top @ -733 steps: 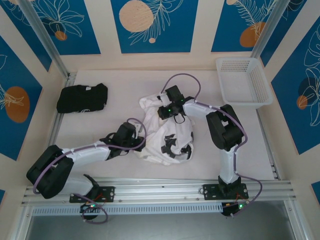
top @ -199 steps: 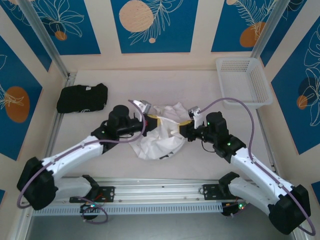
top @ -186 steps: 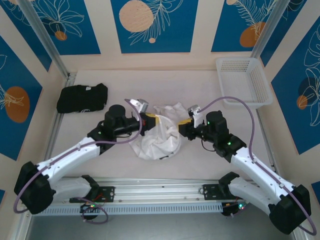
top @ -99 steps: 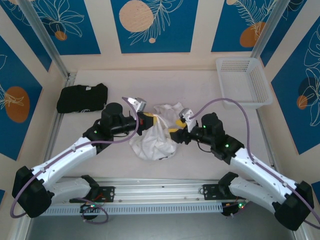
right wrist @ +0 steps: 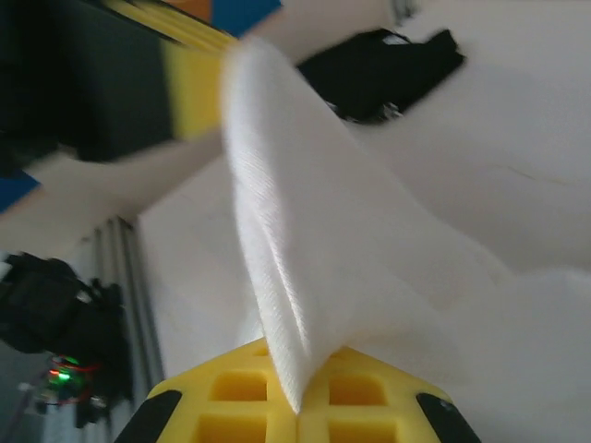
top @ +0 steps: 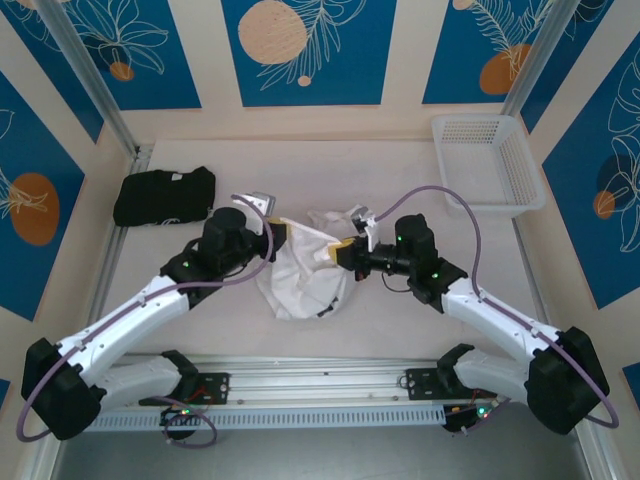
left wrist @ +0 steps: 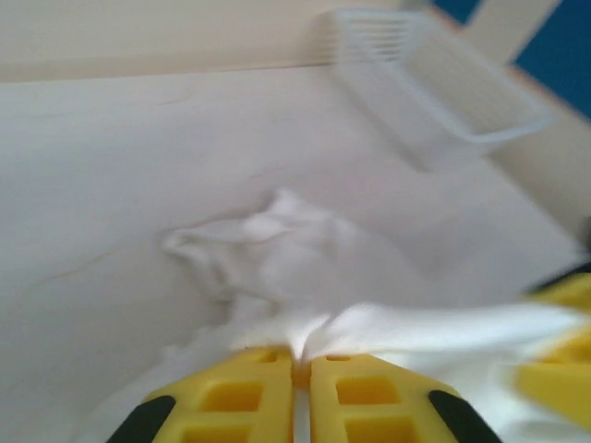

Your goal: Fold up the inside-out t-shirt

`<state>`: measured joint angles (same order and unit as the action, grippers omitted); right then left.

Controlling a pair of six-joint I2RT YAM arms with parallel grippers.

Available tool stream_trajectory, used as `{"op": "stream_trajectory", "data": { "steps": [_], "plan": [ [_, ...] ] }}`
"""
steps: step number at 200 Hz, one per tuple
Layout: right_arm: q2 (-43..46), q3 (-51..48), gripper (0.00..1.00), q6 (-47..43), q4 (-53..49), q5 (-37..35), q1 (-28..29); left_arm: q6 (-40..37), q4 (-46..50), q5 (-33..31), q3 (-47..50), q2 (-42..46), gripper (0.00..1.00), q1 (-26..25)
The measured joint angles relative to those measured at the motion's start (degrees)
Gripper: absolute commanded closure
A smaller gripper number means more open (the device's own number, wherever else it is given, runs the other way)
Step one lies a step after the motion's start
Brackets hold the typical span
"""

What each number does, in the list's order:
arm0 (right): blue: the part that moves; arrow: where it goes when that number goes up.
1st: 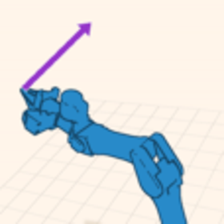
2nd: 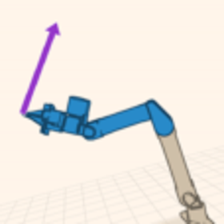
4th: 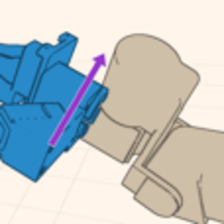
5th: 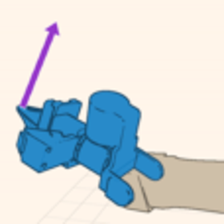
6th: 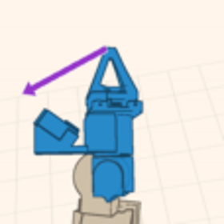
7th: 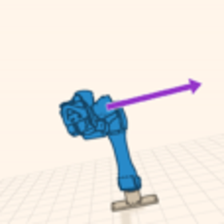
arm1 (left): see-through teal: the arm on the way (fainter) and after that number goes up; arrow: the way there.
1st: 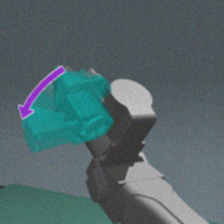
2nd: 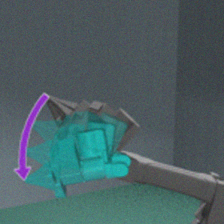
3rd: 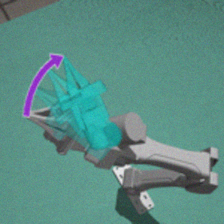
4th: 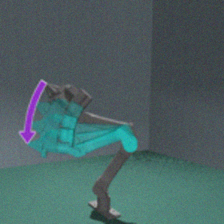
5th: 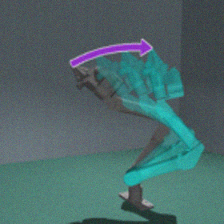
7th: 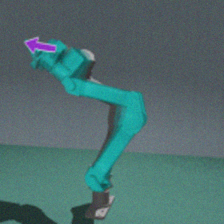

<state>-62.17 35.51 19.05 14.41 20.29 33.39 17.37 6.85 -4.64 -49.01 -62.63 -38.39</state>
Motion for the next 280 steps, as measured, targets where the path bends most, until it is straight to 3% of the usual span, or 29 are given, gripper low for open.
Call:
{"op": "stream_trajectory", "data": {
  "steps": [22,46,87,147,176,193,206,233,280],
  "plan": [
    [-1.6,-0.4,1.0,4.8,5.2,1.2,1.3,-0.9,3.7,-2.8,-0.4,-0.8,0.55,0.0],
    [-3.4,-0.5,1.0,7.6,8.2,1.2,1.6,0.1,4.1,-0.5,2.7,3.4,0.44,0.0],
    [-5.0,-0.5,1.0,9.2,9.3,1.4,1.4,3.3,-0.5,11.2,11.0,8.1,0.45,-0.2],
    [-2.4,-0.5,1.0,10.3,9.0,2.3,-1.0,6.2,-10.1,20.3,13.6,-2.8,0.46,-0.5],
    [-1.5,-0.5,1.0,11.1,9.1,2.5,-1.2,8.3,-16.8,22.6,12.7,-11.3,0.6,-0.5],
    [-0.7,-0.8,1.0,11.4,9.0,2.5,-1.7,8.9,-19.8,23.7,11.1,-15.5,0.86,-0.5],
    [0.5,-1.2,1.0,11.4,8.6,2.7,-2.5,9.2,-21.9,24.7,10.6,-16.6,1.0,-0.5],
    [4.7,-2.2,0.98,10.9,5.9,2.5,-5.6,9.8,-24.3,28.2,10.7,-13.2,1.0,0.7],
    [7.6,-3.7,0.89,10.7,4.8,4.2,-9.0,11.3,-28.9,36.3,13.3,4.8,1.0,4.5]
  ]
}}
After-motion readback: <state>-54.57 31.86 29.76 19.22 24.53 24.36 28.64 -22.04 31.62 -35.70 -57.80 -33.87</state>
